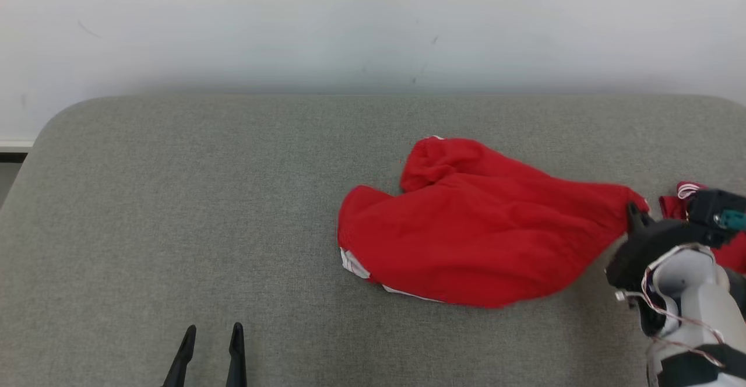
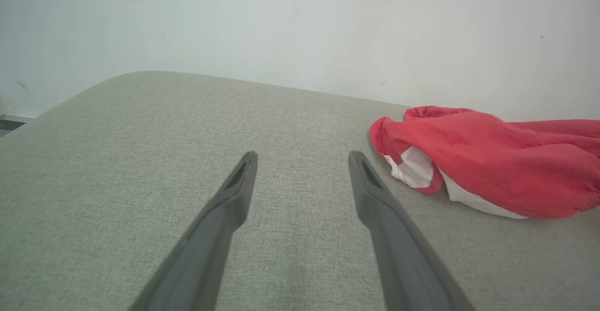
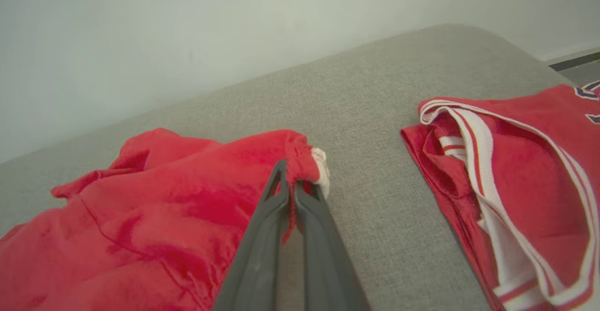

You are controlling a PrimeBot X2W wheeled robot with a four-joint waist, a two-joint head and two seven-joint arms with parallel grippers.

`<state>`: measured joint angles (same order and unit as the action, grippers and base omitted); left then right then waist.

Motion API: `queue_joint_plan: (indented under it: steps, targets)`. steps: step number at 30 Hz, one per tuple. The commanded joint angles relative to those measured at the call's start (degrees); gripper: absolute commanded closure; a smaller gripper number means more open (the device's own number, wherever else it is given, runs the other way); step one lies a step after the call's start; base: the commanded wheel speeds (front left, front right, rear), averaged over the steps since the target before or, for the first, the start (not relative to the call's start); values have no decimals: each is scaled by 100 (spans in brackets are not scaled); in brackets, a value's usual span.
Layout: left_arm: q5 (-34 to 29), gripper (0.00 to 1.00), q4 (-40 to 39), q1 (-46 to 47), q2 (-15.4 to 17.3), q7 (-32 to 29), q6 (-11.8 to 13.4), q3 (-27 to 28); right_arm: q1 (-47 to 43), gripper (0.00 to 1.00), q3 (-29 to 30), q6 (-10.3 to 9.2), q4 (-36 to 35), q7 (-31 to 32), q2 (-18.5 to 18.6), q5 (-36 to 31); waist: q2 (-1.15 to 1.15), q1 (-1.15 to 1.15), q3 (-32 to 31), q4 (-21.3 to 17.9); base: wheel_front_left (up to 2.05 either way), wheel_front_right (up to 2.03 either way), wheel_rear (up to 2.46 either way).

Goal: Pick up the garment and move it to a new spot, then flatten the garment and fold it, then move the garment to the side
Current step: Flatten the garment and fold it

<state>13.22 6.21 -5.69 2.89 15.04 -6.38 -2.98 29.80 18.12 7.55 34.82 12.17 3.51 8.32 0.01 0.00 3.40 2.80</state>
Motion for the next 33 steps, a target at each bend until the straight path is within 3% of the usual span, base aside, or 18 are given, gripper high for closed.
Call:
queue_joint_plan:
  steps: [1,4,5,6,14,23,28,33]
  targets:
    - [20,0,15,49,-2,17,15,-16,-198,100,149,-13,-98,69,-33,-216,-1,0,-28,-10,0,0,0]
    - [3,0,41,43,-2,17,12,-60,-454,100,399,-13,-226,260,-48,-472,-1,0,-88,-10,0,0,0]
    - [-4,0,49,31,-2,17,10,-66,-538,63,449,-13,-265,328,-54,-510,-1,0,-109,-9,0,0,0]
    - [-10,0,59,18,-2,17,9,-77,-629,0,456,-13,-266,411,-61,-457,-1,0,-133,-4,0,0,0]
    - [-33,0,79,-136,-2,17,-5,-81,-1328,0,137,-13,-596,609,-60,134,-1,0,-316,26,0,0,0]
    - [1,0,20,-271,-1,17,28,-15,-2481,0,-560,-13,-2264,422,-62,233,-1,0,-487,-75,0,0,0]
    - [-2,0,14,-306,-2,17,26,31,-3036,0,-955,-13,-3109,47,-61,-82,-1,0,-543,-143,0,0,0]
    - [-1,0,36,-304,-1,17,24,65,-3388,0,-1333,-13,-3547,-750,-63,-144,-1,0,-576,-192,0,0,0]
